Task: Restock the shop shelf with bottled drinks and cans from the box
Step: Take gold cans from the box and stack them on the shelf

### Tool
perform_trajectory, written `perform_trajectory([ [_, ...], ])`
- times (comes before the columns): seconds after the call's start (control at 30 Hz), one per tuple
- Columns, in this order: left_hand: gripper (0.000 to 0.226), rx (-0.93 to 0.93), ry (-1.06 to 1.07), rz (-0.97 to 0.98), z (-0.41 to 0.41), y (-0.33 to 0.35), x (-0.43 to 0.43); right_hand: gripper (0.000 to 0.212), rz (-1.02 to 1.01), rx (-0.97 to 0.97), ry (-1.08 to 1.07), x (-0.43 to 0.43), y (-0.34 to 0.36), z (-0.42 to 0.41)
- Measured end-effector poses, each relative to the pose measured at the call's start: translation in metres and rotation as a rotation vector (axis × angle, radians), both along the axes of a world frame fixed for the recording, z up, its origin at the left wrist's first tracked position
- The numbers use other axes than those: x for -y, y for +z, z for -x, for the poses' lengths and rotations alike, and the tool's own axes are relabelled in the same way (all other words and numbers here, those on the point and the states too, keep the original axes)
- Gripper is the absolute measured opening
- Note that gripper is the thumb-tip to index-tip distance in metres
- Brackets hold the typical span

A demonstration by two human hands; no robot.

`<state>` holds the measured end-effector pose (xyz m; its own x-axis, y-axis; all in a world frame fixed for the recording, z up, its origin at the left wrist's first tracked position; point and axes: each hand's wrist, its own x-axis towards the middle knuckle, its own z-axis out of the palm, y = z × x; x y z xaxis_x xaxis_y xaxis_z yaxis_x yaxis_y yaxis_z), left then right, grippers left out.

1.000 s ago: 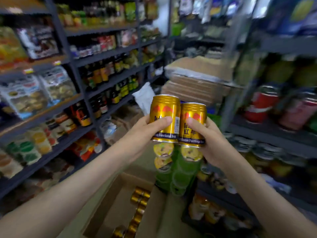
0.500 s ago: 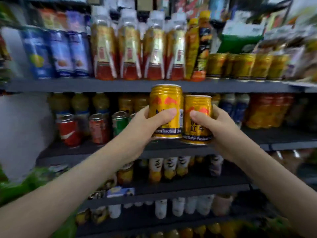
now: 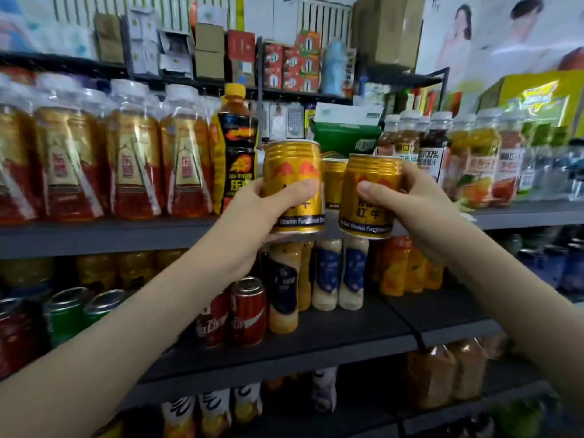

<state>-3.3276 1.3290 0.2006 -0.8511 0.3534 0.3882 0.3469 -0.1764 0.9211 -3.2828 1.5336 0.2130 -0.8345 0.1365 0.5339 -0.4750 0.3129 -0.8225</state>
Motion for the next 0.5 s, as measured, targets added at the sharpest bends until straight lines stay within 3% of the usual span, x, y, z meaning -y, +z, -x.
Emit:
perform_trajectory([
  [0.23,0.07,-0.008,0.205,-0.123,0.036,0.025,-0.008,0.057,-0.237,0.054,0.07,-0.015,0.016,0.073],
  [0.3,0.059,-0.016,0.26,-0.122,0.039,0.024,-0.012,0.057,-0.292,0.066,0.1,-0.016,0.014,0.094],
  [0.37,0.05,-0.019,0.31,-0.127,0.039,0.02,-0.016,0.064,-0.313,0.092,0.143,-0.017,0.014,0.112],
  [0.5,0.064,0.002,0.422,-0.113,0.029,0.011,-0.028,0.092,-0.449,0.074,0.163,-0.015,0.016,0.13],
])
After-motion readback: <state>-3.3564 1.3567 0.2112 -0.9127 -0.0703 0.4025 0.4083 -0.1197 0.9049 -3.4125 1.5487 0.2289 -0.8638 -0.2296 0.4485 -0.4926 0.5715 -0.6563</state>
